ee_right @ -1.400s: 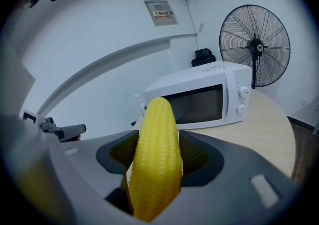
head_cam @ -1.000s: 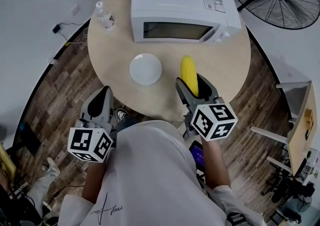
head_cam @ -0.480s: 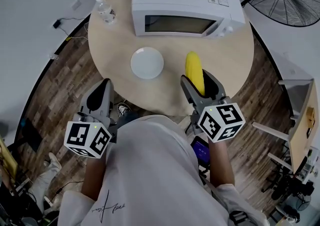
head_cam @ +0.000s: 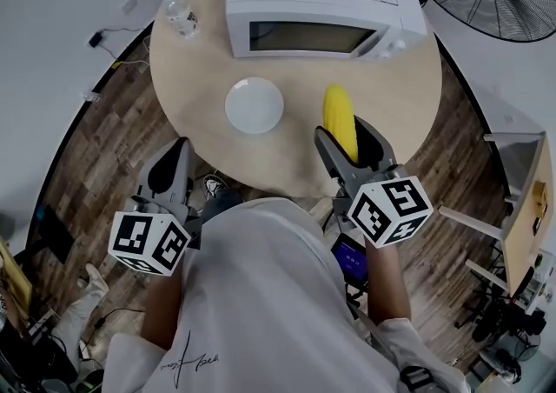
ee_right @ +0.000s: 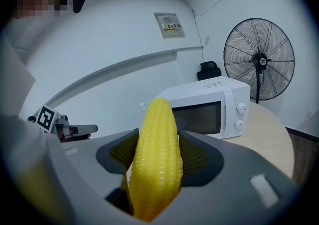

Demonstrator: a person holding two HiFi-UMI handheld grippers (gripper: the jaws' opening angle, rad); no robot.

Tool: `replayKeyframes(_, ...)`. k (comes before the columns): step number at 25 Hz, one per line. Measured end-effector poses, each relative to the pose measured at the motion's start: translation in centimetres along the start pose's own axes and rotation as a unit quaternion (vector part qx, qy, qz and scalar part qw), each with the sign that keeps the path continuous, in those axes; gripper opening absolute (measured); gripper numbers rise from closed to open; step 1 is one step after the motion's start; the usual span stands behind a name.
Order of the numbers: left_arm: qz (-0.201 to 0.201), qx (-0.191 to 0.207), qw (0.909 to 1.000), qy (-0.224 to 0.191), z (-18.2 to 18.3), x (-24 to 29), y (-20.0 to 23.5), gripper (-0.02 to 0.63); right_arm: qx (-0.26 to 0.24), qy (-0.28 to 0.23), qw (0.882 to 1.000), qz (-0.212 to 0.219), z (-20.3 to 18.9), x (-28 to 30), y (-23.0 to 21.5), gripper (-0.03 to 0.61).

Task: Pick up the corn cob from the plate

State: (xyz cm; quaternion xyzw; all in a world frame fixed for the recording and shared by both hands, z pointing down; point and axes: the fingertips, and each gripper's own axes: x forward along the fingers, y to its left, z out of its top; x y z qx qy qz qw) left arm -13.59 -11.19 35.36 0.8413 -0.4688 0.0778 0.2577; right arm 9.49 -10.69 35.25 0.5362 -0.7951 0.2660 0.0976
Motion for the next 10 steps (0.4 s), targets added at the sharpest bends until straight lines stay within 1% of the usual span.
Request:
replayKeyframes(5, 0.004, -0.002, 1.0, 0.006, -0.48, 0.1, 0.34, -0.006, -0.002, 0.007, 1.0, 0.001, -0.03, 0.27, -0.26, 0.267)
replayKeyframes(10, 0.005, -0.005, 1.0, 0.003, -0.37, 0.34, 0.57, -0.006, -0.007, 0.011, 1.0, 0.006, -0.07, 0.7, -0.13, 0.267)
